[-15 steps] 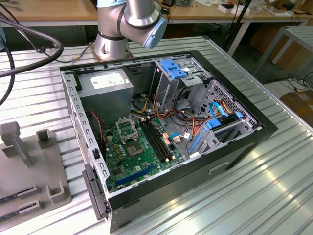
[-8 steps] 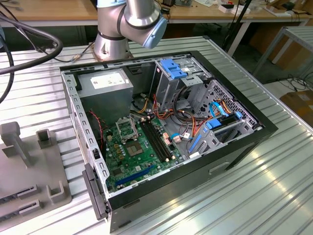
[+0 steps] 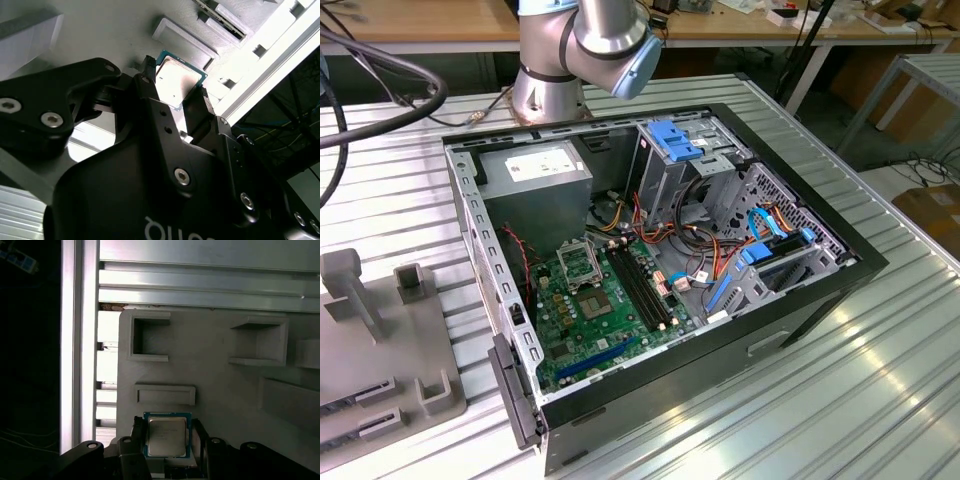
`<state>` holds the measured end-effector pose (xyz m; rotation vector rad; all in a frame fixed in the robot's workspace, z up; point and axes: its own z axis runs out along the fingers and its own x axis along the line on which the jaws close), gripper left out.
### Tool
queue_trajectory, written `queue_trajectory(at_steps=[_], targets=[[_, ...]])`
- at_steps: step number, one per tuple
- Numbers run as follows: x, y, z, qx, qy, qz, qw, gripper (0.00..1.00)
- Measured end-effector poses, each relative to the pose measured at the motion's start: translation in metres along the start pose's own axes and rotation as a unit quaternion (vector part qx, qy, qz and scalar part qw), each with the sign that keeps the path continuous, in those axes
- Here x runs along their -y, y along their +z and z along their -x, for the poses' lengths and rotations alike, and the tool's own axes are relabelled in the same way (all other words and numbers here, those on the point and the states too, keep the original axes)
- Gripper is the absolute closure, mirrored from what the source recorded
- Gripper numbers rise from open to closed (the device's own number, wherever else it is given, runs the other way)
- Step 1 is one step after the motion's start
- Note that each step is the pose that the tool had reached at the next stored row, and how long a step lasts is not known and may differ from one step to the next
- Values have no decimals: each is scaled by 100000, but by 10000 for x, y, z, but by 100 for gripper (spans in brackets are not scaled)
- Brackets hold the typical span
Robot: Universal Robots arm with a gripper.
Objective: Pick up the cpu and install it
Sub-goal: 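Pick up the cpu and move it towards the insertion slot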
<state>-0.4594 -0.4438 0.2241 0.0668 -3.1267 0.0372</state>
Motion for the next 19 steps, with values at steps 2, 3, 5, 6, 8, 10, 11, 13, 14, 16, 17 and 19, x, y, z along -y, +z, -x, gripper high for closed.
queue_trajectory(at_steps=[2,3,5,6,8,10,11,13,14,16,17,19], targets=[[0,-9,0,-12,0,-5,100000,53],[0,-12,0,-3,-1,0,100000,53],[0,-22,0,-5,3,-4,100000,53],[0,-25,0,1,2,3,100000,53],[0,-30,0,7,3,8,100000,53],[1,-35,0,1,2,1,100000,53],[1,-39,0,-5,0,0,100000,53],[1,-44,-1,1,2,3,100000,53],[1,-51,0,-5,-1,-2,100000,53],[2,-59,-1,-2,-1,-1,100000,53],[1,-61,-1,-2,1,1,100000,53],[2,-67,-1,-2,2,2,100000,53]])
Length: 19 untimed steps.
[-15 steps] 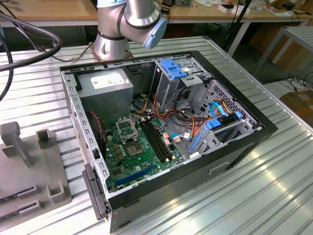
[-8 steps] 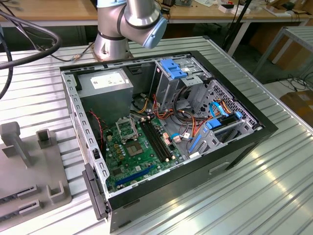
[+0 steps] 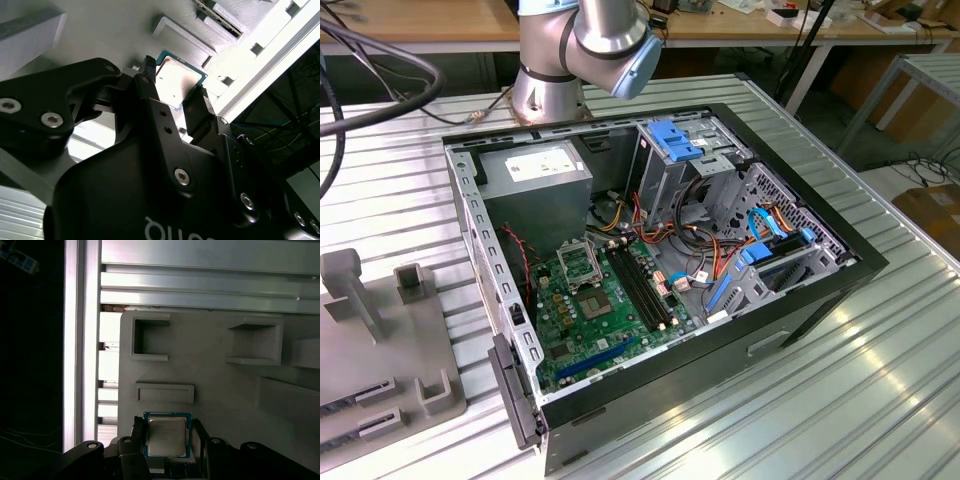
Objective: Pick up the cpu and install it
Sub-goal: 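Pick up the cpu and move it towards the insertion slot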
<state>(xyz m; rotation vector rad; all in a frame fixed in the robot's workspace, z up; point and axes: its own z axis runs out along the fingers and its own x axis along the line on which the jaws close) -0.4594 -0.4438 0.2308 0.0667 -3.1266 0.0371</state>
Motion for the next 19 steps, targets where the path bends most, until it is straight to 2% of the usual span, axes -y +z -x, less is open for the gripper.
queue_trajectory(at_steps=[19], targets=[[1,-48,-1,2,-1,0,100000,53]])
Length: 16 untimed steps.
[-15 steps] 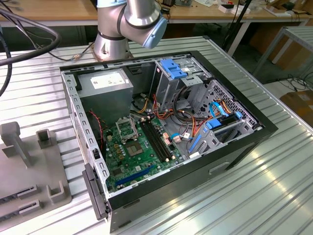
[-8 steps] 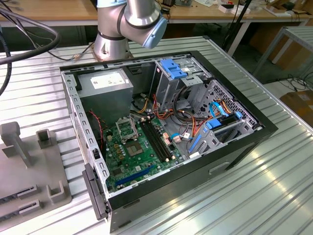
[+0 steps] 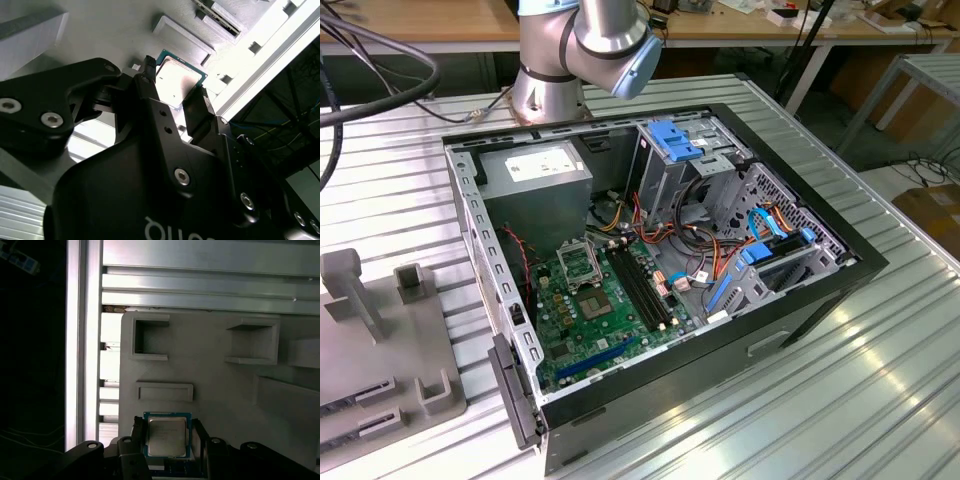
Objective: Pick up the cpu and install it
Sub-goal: 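Pick up the cpu and move it towards the insertion slot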
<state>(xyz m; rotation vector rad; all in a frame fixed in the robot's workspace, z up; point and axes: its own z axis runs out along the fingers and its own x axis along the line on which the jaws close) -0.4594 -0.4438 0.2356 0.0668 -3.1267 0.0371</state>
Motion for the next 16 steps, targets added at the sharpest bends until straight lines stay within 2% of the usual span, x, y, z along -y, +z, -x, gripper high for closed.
queue_trajectory(at_steps=[5,13,16], targets=[[0,-18,0,-5,0,-1,100000,53],[2,-81,-1,-8,0,16,100000,53],[2,-82,-1,-10,1,15,100000,53]])
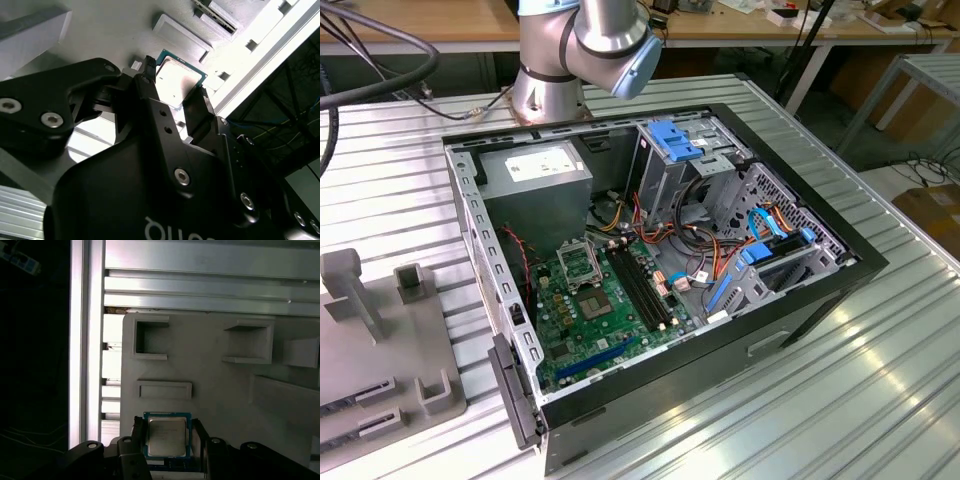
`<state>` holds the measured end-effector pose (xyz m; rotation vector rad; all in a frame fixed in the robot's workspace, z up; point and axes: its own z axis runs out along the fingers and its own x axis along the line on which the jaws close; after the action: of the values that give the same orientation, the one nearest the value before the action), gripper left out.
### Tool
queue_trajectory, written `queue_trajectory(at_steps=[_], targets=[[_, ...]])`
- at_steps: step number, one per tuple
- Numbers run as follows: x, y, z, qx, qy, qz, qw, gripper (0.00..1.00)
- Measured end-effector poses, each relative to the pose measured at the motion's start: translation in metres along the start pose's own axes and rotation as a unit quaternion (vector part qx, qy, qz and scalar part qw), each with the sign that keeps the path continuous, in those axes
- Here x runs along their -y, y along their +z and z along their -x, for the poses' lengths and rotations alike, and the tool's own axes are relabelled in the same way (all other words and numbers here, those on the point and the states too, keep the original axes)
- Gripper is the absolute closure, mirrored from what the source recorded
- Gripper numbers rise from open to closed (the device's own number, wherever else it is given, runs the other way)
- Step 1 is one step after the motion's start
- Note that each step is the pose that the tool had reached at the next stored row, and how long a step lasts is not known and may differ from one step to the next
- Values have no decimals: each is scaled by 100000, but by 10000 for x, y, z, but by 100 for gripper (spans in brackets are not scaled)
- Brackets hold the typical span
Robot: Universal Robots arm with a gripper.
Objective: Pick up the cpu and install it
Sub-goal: 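Pick up the cpu and move it towards the insertion slot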
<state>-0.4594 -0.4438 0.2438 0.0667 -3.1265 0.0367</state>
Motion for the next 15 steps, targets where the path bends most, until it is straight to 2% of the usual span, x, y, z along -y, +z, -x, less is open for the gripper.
queue_trajectory(at_steps=[4,15], targets=[[1,-9,0,-18,-2,-9,100000,53],[3,-118,-2,0,1,-1,100000,53]])
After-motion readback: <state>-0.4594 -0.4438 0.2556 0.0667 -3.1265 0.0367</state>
